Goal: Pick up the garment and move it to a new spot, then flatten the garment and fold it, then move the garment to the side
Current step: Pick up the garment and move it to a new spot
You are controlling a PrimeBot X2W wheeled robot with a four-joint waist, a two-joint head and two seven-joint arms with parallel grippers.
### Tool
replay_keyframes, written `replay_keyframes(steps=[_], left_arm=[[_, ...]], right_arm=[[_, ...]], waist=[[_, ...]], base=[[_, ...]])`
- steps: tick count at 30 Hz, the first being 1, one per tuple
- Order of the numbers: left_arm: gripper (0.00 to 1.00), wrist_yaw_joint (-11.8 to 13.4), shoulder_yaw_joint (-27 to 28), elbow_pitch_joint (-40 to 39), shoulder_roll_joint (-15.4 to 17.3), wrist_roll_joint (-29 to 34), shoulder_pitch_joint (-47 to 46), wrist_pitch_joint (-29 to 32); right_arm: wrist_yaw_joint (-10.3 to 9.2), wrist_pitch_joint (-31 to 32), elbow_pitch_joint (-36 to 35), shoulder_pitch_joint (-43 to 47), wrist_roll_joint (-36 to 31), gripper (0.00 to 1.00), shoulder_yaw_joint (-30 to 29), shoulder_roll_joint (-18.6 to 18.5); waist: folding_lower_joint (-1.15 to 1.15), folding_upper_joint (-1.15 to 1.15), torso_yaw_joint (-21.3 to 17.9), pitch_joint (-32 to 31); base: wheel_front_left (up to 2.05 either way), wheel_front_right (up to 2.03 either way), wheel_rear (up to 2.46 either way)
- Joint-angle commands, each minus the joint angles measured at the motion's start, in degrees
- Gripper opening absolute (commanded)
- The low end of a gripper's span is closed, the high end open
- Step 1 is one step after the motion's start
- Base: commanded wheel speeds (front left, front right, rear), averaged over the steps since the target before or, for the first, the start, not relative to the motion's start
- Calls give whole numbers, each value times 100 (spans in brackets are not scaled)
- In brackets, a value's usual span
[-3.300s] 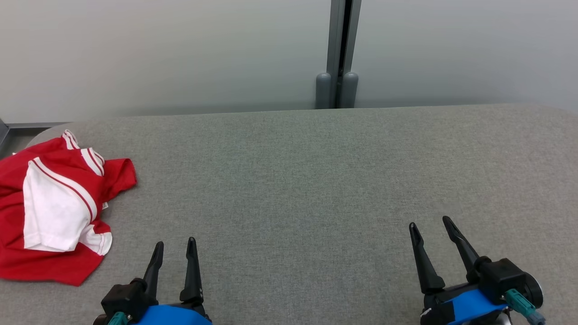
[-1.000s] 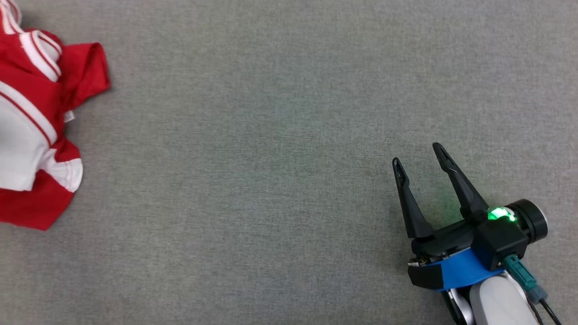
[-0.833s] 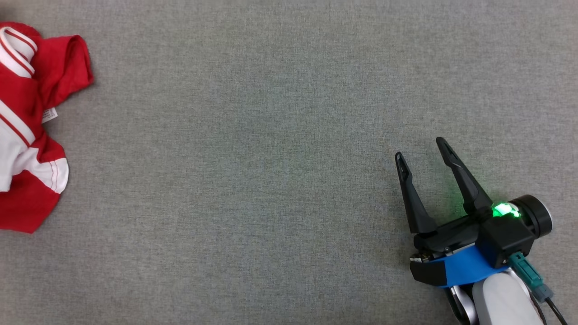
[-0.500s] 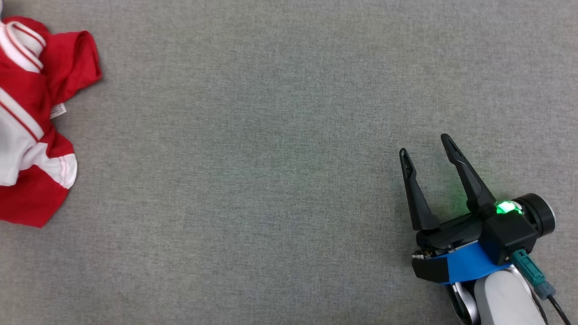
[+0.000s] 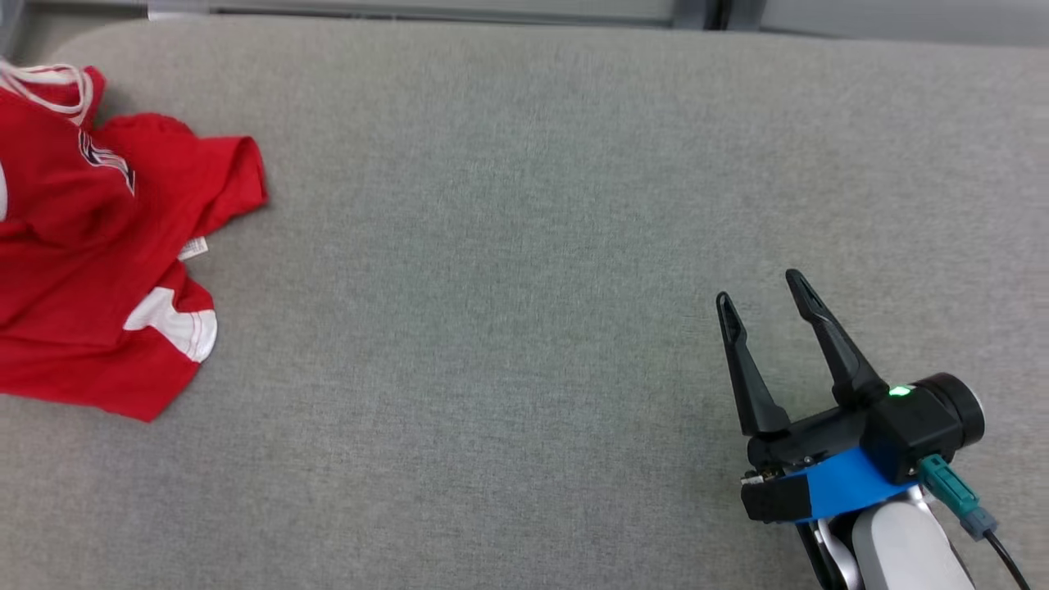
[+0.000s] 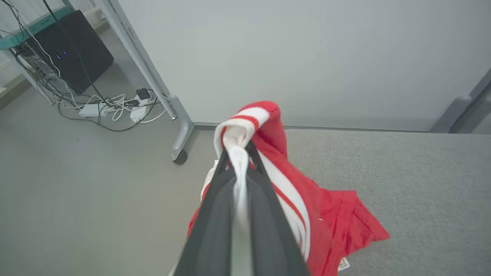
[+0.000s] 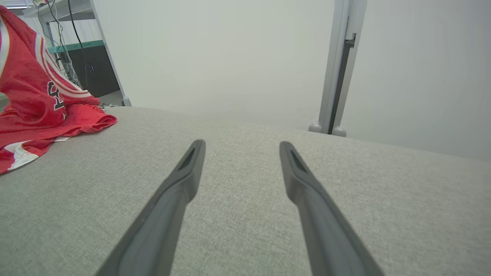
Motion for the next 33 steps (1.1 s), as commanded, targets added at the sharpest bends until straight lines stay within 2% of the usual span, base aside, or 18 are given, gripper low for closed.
replay_keyframes(steps=[1, 5, 8, 17, 20, 25, 28, 33], left_arm=[[0, -7, -82, -112, 17, 43, -93, -5], [0, -8, -401, -667, -5, 120, -247, 9], [0, -8, -628, -1115, -190, 161, -347, 66], [0, 169, -916, -2439, -1212, -164, -601, 348], [0, 374, -816, -2731, -1600, -385, -728, 348], [0, 893, -718, -2922, -2129, -770, -658, 555], [0, 1177, -786, -2832, -2258, -783, -307, 564], [0, 1569, -707, -2371, -2431, -951, 671, 193]], right_arm=[[1, -19, 37, 116, 45, 100, -10, -24], [1, -19, 179, 235, 193, 100, -38, -22], [1, -20, 257, 329, 265, 100, -87, -21], [1, -19, 393, 592, 420, 100, -453, -19], [1, -19, 410, 626, 500, 100, -590, -19], [1, -19, 420, 606, 584, 100, -842, -17], [1, -20, 398, 536, 620, 100, -940, -18], [1, -20, 361, 414, 670, 100, -1044, -19]], waist=[[1, 0, -184, -260], [1, 0, -376, -714], [1, 0, -586, -1026], [1, 0, -1207, -1552], [1, 0, -1376, -1561], [1, 0, -1483, -1450], [1, 0, -1483, -1336], [1, 0, -1428, -1113]], base=[[0, 0, 0], [0, 0, 0], [0, 0, 0], [0, 0, 0], [0, 0, 0], [0, 0, 0], [0, 0, 0], [0, 0, 0]])
